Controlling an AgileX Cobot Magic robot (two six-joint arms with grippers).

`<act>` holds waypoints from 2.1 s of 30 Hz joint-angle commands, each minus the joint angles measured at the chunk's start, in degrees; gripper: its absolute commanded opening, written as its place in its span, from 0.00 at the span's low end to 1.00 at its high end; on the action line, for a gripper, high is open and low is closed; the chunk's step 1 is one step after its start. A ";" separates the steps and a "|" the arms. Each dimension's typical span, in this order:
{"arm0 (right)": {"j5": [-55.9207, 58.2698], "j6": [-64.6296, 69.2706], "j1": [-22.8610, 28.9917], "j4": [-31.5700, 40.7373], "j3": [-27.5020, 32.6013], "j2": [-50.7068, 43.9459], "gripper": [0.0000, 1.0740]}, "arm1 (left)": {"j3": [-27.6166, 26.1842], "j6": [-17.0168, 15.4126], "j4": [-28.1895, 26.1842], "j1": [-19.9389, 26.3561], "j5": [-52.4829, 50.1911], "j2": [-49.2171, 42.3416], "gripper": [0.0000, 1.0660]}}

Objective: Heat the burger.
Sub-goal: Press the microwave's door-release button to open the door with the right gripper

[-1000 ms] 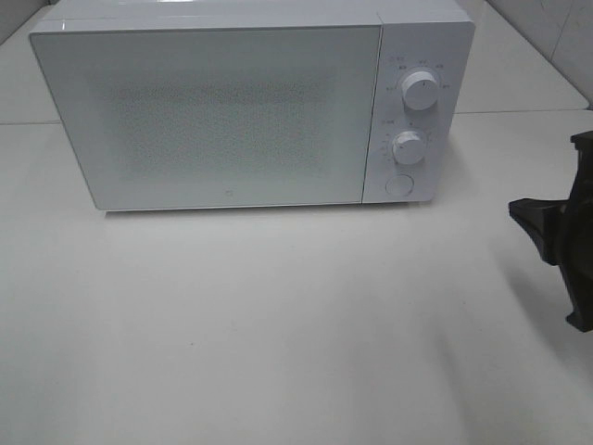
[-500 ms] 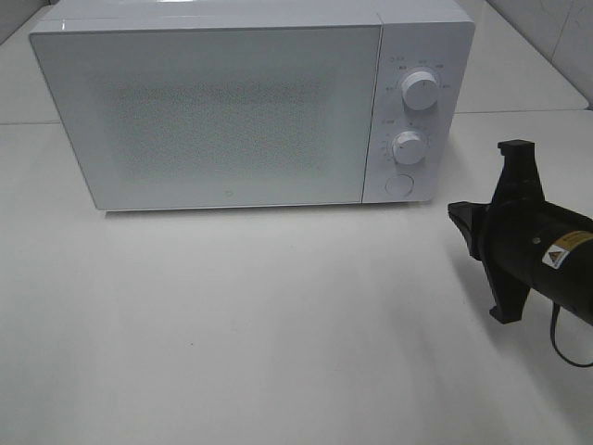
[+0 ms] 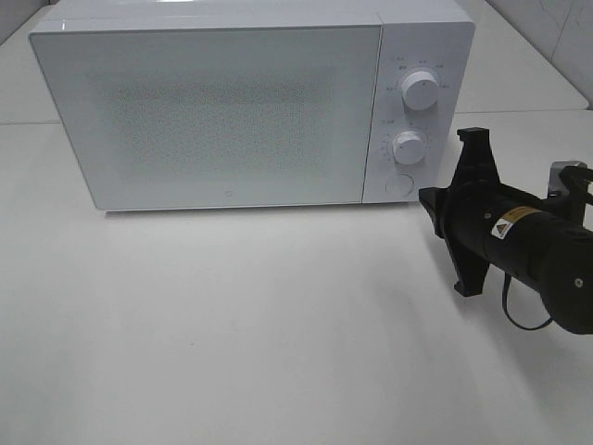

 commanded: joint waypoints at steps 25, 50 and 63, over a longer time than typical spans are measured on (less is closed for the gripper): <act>4.24 -3.15 -0.06 6.07 -12.66 9.80 0.00 | 0.00 -0.34 -0.11 0.11 0.00 0.34 0.94; 0.57 -6.19 -0.11 8.02 -17.88 12.78 0.00 | 0.00 -0.34 -0.11 0.11 0.00 0.34 0.94; -1.49 -8.42 -2.75 9.74 -17.88 12.78 0.00 | 0.00 -0.34 -0.11 0.11 0.00 0.34 0.94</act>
